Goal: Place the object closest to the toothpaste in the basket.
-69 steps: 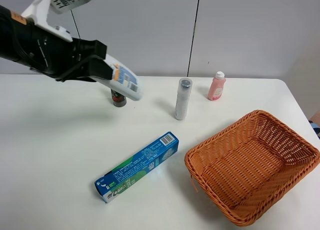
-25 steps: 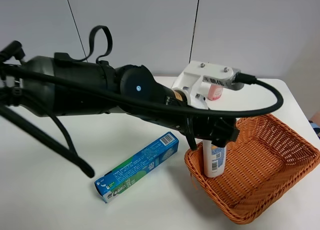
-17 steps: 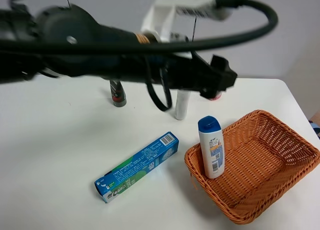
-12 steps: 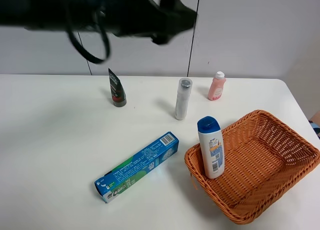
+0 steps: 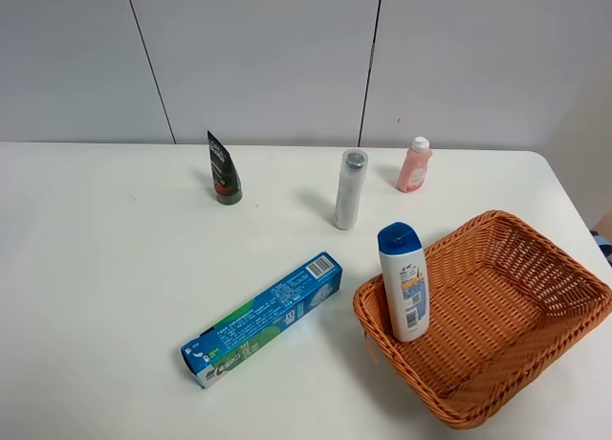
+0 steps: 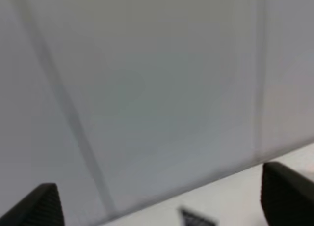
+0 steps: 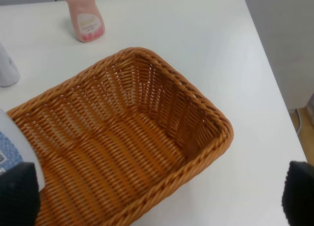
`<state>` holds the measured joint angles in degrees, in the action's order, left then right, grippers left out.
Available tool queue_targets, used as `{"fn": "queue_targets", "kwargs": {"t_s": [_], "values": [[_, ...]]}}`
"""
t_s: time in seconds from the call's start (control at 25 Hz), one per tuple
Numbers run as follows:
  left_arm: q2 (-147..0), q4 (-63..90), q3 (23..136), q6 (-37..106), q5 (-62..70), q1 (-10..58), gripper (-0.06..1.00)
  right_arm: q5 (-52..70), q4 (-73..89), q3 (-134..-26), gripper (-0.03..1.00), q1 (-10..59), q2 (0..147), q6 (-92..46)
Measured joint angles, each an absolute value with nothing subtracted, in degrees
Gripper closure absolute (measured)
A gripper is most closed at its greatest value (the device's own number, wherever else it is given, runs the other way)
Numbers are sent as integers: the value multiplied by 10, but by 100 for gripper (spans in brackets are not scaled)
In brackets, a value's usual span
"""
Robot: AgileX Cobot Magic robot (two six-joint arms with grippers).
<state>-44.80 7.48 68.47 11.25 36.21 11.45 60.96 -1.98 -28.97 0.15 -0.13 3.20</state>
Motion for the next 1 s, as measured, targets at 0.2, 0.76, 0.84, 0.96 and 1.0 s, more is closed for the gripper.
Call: {"fn": "queue_targets", "kwargs": {"t_s": [0.2,0.76,0.84,0.96,1.0], "values": [[-320,62,630,87,480,1,14,610,-20,-290,-3,2,-1,32],[-7,86,357,55,653,-74,14,610,-20,-290,-3,2,-1,32],[2,62,335,55,659,-72,14,610,-20,-290,-3,2,-1,32],[3,47,313,48,657,-59,14,610,-20,-290,-3,2,-1,32],[3,41,311,43,652,-56,14,610,-20,-290,-3,2,-1,32]]}}
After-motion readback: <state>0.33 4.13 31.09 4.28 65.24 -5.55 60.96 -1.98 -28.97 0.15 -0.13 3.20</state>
